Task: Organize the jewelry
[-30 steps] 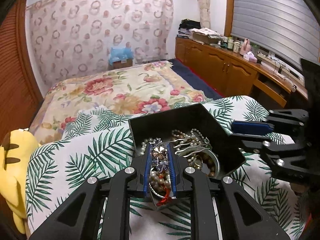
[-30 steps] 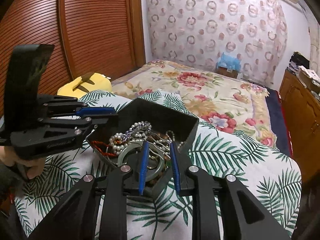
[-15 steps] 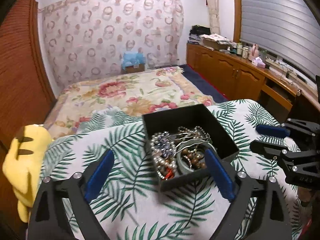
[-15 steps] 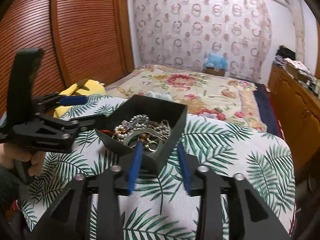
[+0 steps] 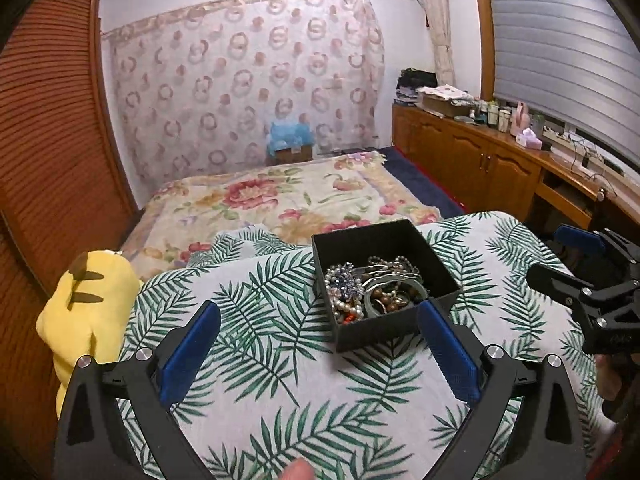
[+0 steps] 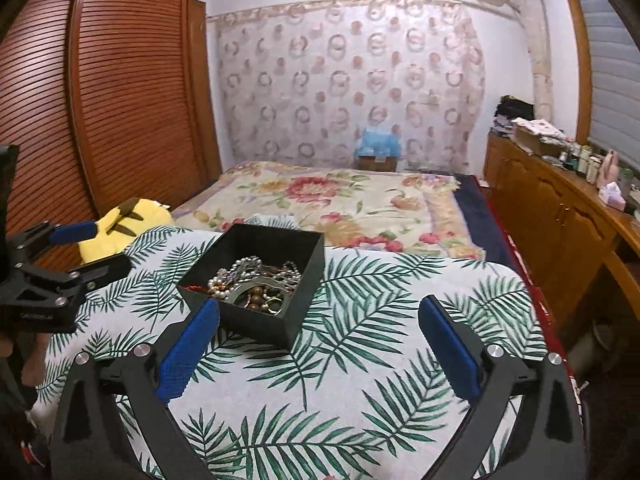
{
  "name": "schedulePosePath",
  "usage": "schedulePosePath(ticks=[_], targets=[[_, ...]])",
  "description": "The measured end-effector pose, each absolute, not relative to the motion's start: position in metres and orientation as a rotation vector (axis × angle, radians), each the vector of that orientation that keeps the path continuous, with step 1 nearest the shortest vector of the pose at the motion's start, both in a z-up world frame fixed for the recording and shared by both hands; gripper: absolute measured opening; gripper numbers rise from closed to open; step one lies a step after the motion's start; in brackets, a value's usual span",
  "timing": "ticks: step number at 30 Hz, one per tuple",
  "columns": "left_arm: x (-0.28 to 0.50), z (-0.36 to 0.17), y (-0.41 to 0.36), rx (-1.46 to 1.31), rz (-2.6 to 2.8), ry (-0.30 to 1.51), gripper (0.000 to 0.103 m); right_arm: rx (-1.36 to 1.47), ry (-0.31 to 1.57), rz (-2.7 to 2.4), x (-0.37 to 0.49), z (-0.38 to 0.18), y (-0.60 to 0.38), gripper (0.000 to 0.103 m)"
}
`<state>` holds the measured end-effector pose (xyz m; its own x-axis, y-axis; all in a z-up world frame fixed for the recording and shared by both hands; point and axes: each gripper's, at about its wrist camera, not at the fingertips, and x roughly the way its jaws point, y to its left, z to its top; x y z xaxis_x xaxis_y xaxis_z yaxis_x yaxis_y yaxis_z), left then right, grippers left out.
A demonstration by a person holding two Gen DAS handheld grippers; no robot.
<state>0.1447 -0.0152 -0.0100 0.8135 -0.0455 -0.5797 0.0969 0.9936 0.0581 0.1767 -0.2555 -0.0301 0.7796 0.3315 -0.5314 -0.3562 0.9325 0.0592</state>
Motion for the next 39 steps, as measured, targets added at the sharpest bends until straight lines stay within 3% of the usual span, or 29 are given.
schedulePosePath(ticks=[17,39], targets=[[0.069,0.013,-0.001,0.019,-0.033,0.546,0.095,0.017,0.439,0.366,0.108,0.006,-0.264,0.1],[0.057,0.019,-0.001,0.008,-0.033,0.525,0.095,0.024,0.435,0.367,0.097,0.0,-0.263,0.1]])
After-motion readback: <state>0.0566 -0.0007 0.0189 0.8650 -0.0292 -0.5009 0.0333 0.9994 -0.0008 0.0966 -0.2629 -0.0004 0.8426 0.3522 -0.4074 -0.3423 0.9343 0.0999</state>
